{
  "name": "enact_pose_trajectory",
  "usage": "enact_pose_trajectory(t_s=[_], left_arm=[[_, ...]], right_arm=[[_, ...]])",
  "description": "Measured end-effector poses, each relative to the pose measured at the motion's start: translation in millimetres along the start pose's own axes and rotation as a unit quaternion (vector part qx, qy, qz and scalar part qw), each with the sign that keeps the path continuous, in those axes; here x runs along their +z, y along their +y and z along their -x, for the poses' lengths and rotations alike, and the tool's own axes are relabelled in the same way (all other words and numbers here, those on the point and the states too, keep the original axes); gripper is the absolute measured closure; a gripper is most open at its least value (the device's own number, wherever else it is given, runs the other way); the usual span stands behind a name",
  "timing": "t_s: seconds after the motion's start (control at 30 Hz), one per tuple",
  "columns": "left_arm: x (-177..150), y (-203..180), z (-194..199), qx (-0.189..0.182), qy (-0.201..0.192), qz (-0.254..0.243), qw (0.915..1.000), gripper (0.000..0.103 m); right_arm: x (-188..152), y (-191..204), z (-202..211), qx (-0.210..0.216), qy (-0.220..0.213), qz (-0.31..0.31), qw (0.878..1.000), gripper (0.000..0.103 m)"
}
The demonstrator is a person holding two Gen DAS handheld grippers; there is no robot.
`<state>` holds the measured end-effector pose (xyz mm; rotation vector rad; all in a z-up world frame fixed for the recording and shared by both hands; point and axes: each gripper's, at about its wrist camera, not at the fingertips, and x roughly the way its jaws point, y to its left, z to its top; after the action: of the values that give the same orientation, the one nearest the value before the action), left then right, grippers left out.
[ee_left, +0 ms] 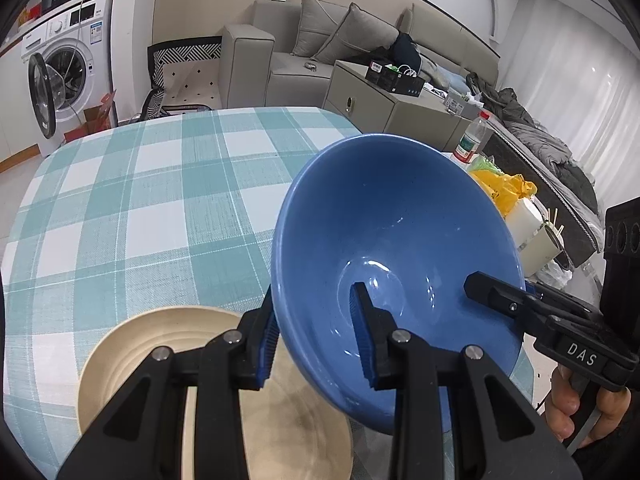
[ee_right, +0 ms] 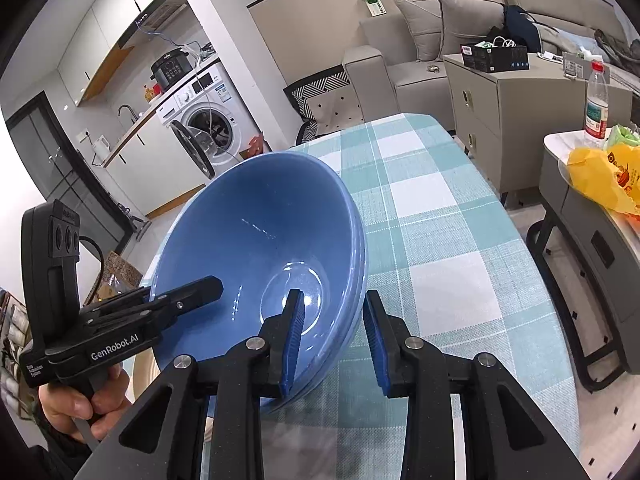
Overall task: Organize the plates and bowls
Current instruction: 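Lift and carry the nested blue bowls with both tools over the beige plates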
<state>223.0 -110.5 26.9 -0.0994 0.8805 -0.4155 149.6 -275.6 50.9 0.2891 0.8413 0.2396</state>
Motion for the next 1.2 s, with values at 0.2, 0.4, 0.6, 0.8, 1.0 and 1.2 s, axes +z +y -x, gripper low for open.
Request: enact_pose_trajectory(t_s=[0.2, 0.4, 0.6, 0.8, 1.0, 1.2], left_arm=[[-1, -3, 14, 0.010, -0.011, -0.001, 0.9999, 0.071], [-9, -2, 27, 0.024, -0.023, 0.002, 0.9994, 0.071], [-19, 8, 40, 0.036, -0.031, 0.018, 0.9987, 0.071], [-27, 21, 58, 0.048, -0.043, 0.031, 0.9975, 0.071], [-33, 35, 69, 0.068, -0.048, 0.037, 0.9958, 0.071], [-38, 48, 76, 0.086, -0.049, 0.048, 0.9939, 0.071]], right_arm=[[0, 7, 11, 0.000, -0.002, -0.003, 1.000, 0.071], [-3, 16, 16, 0.007, -0.004, -0.005, 1.000, 0.071], [-11, 33, 19, 0.020, 0.002, 0.009, 1.000, 0.071], [-15, 51, 19, 0.041, 0.004, 0.022, 0.999, 0.071], [-17, 70, 12, 0.056, 0.012, 0.032, 0.998, 0.071], [-14, 86, 1, 0.069, 0.024, 0.039, 0.997, 0.071]])
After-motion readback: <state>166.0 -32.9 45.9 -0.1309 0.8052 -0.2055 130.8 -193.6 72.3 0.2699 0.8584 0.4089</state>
